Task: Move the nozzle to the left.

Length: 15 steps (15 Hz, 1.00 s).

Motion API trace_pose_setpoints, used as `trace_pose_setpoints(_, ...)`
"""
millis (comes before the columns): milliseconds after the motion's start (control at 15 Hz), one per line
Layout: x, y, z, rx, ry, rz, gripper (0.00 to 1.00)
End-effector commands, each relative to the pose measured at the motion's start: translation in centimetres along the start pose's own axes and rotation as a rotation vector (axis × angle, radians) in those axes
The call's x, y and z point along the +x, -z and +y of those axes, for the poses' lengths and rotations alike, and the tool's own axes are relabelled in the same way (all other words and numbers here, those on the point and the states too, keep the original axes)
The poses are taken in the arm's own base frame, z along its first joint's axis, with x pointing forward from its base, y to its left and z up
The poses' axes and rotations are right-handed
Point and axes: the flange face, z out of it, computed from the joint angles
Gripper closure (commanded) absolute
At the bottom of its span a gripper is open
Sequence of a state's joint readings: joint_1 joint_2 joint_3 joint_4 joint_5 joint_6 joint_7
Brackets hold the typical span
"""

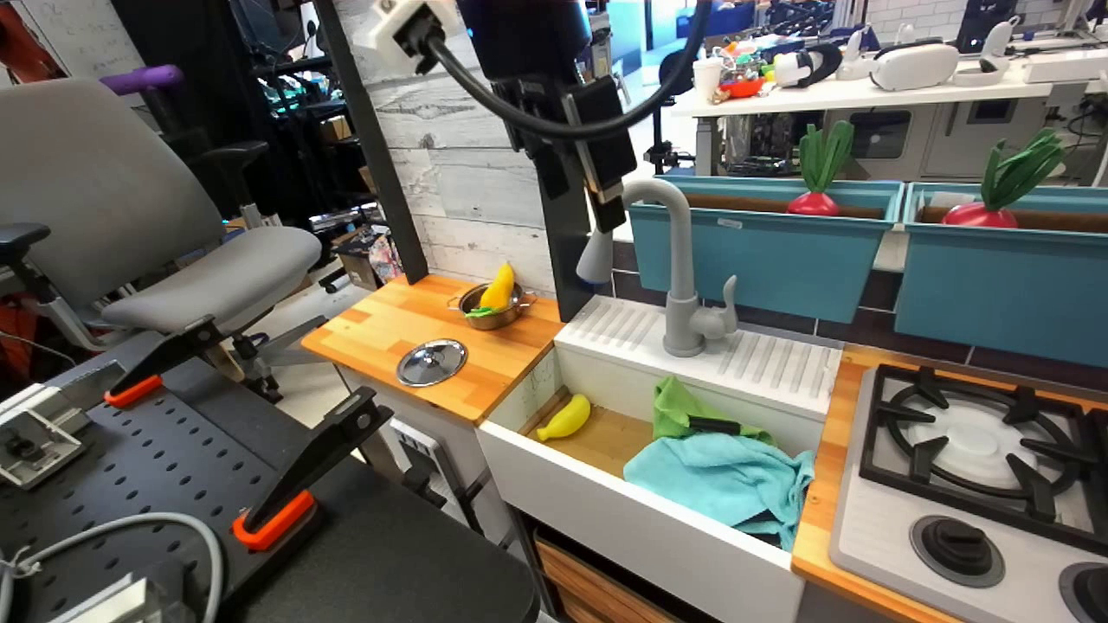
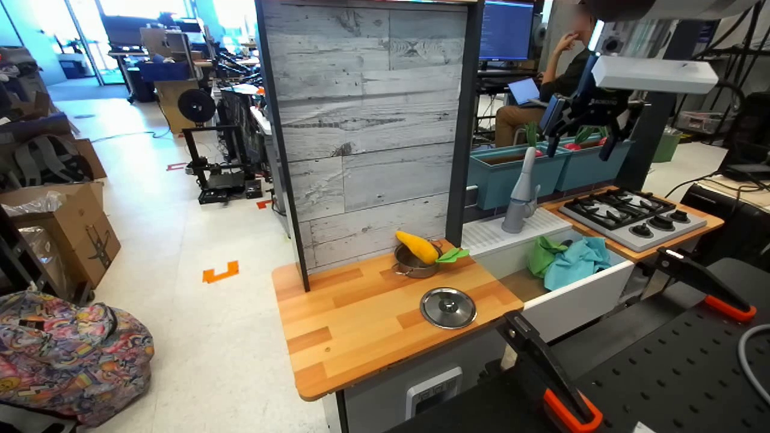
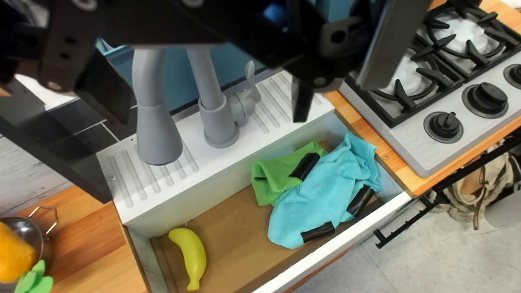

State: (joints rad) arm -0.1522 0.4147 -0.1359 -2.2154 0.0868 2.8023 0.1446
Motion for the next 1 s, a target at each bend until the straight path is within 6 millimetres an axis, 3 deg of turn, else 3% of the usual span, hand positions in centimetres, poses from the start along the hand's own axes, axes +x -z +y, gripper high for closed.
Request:
trace_pose_setpoints(0, 1.9, -1.8, -0.6, 0.037, -0.052, 0.028, 0.00)
trace_pose_setpoints(667, 3.6, -4.8, -3.1, 0.110, -0.138, 0.018, 0.00)
trace_pose_setpoints(733, 3.9, -5.1, -3.1, 0.107, -0.137, 0.019, 0.07)
trace_pose_setpoints(800, 4.2, -5.4, -3.0, 0.101, -0.127, 0.028, 0.26)
trace_pose_setpoints(933, 4.6, -5.6, -2.9, 0.102, -0.128, 0.032, 0.42)
